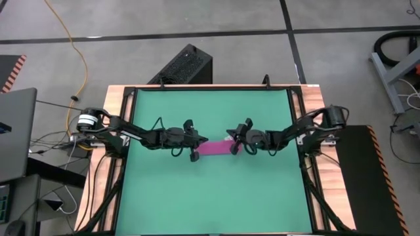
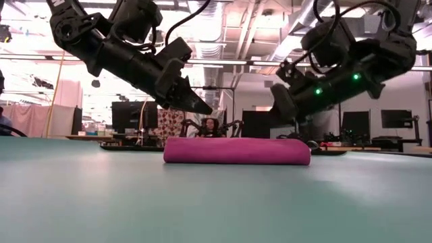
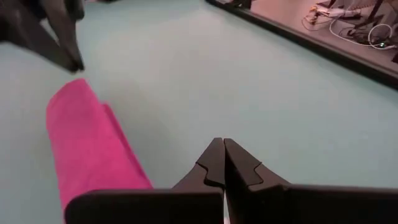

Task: Roll towel into tight, uniform cylinder
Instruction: Roll the pink towel

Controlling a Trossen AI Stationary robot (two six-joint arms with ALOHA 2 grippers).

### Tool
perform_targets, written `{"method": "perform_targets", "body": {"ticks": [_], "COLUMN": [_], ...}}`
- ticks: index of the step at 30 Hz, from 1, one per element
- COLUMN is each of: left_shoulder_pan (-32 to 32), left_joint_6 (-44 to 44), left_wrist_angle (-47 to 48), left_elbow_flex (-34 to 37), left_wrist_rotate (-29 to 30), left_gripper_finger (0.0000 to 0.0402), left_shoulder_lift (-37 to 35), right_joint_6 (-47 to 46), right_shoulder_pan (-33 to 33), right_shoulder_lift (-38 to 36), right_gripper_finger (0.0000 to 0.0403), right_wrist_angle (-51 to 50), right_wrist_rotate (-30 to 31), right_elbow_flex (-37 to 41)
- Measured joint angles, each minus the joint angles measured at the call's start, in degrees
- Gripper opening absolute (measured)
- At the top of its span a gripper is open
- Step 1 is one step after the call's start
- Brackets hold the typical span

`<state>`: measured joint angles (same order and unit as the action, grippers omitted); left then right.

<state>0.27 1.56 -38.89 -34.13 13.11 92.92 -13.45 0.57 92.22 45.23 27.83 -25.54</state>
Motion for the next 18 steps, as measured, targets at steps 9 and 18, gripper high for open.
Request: {"method": "perform_targets", "body": {"ticks": [9, 18], "left_shoulder_pan": [-4.13, -3.49], "left_joint_6": [-4.44, -6.39], "left_wrist_angle": [-4.27, -14.05], "left_elbow_flex": [-0.07, -0.11], "left_wrist_rotate": [-4.58, -2.98], "left_gripper_finger": [0.0000, 0.0000], "left_shoulder_lift": [-0.04, 8.30], "right_joint_6": [4.25, 4.52], "right_shoulder_pan": [-3.26, -5.29], "right_shoulder_lift": [-9.34, -0.27], "right_gripper_finger": [0.0015, 0.0015], "right_wrist_angle": [-1.54, 5.60], "right_wrist_rotate": [-10.12, -11.36], "right_elbow_flex": [-0.08, -0.13]}}
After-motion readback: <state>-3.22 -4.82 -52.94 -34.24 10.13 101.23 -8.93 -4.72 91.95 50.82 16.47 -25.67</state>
